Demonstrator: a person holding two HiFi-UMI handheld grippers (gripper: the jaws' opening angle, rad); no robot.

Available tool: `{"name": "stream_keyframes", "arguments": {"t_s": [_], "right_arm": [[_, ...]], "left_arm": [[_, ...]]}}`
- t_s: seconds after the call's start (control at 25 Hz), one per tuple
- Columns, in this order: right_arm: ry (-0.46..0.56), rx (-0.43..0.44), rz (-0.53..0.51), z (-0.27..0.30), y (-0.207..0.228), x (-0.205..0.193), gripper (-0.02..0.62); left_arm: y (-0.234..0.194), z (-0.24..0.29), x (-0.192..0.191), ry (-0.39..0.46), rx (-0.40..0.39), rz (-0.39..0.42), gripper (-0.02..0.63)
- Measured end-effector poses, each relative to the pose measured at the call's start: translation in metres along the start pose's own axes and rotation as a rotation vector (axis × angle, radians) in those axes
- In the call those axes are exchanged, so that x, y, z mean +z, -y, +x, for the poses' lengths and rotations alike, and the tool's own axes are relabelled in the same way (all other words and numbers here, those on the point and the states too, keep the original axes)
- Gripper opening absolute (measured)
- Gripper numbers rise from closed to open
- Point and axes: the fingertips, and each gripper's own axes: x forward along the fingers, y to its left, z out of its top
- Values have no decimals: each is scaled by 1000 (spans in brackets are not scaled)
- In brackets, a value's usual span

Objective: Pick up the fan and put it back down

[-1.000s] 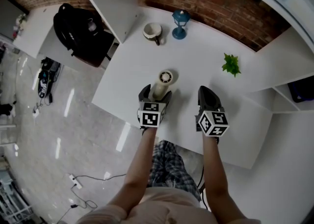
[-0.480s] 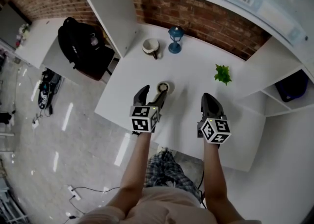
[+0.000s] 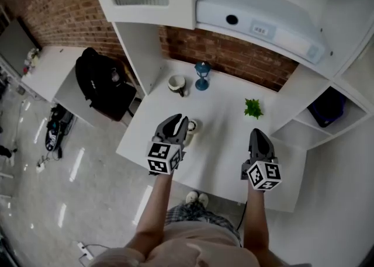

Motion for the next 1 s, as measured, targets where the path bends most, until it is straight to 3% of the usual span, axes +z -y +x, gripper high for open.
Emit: {"name": "stream_keyframes", "arguments": {"t_s": [0.4, 0.84, 1.0], "right_arm": [[109, -66, -21, -55, 18, 40, 15], [123, -104, -37, -79, 31, 40, 15], [85, -110, -58, -76, 36, 35, 15]], "left_arm": [[18, -23, 24, 67, -20, 65, 44], [23, -26, 34, 85, -50, 55, 28], [24, -23, 32, 84, -58, 55, 28]]}}
